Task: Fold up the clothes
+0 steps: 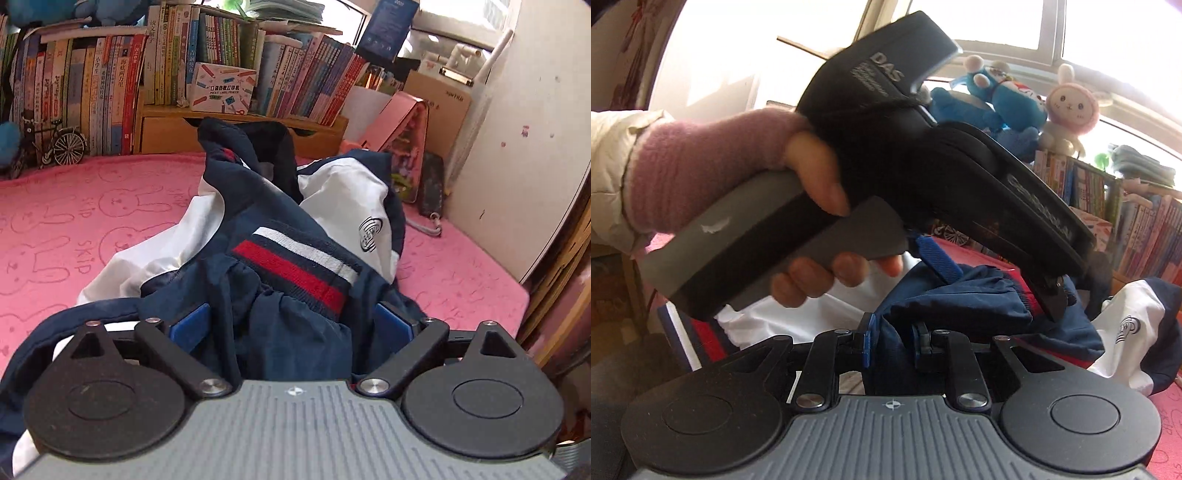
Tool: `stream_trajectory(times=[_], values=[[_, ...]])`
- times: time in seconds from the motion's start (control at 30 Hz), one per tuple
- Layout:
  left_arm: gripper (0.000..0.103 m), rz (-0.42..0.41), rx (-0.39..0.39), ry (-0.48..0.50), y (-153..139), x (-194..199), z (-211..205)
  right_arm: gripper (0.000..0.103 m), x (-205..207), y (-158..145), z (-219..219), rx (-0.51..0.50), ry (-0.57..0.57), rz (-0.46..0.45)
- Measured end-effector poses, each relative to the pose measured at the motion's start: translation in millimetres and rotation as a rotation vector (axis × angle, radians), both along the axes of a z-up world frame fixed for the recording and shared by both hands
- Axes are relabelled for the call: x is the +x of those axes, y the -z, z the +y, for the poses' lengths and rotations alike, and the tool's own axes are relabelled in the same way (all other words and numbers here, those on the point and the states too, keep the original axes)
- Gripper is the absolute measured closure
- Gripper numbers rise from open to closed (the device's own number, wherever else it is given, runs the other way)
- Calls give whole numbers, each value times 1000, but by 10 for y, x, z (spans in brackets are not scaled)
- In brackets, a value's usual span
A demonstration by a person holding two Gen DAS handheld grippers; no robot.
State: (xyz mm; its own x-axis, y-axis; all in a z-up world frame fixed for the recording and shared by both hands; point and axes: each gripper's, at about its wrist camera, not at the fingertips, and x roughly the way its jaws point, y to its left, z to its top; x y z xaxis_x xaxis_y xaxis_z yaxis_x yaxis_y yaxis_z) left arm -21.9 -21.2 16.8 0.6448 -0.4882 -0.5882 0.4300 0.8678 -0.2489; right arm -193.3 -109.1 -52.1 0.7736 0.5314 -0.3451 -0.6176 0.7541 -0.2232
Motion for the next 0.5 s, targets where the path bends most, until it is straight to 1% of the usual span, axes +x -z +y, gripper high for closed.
stream_trajectory(times=[0.03,0.07,0.1,0.17,0.2,0.27,0.3,0.37,0.43,0.47,0.5], values=[[41,-1,22,-2,16,7,-12,79,-11,18,18,3,-1,2],[51,-1,27,-4,16,6,-4,75,-18,28,24,8,-1,6],[55,-2,14,-4,1,-3,23,74,-22,30,19,16,0,9],[68,-12,-5,-7,-41,-25,80,72,-22,18,-11,36,5,17],[71,-32,-5,-17,-92,-41,113,71,-21,5,-33,47,9,18],[76,-77,-4,-45,-219,-55,202,65,-20,-36,-82,71,20,14],[76,-104,-7,-68,-307,-56,274,62,-23,-67,-109,87,26,7],[78,-159,1,-129,-502,-42,448,51,-34,-136,-172,128,42,-11],[78,-230,40,-210,-768,-6,680,46,-5,-207,-229,170,62,-26],[79,-269,66,-253,-918,13,811,42,17,-238,-253,189,74,-30],[79,-317,103,-307,-1070,43,968,40,39,-269,-278,207,87,-34]])
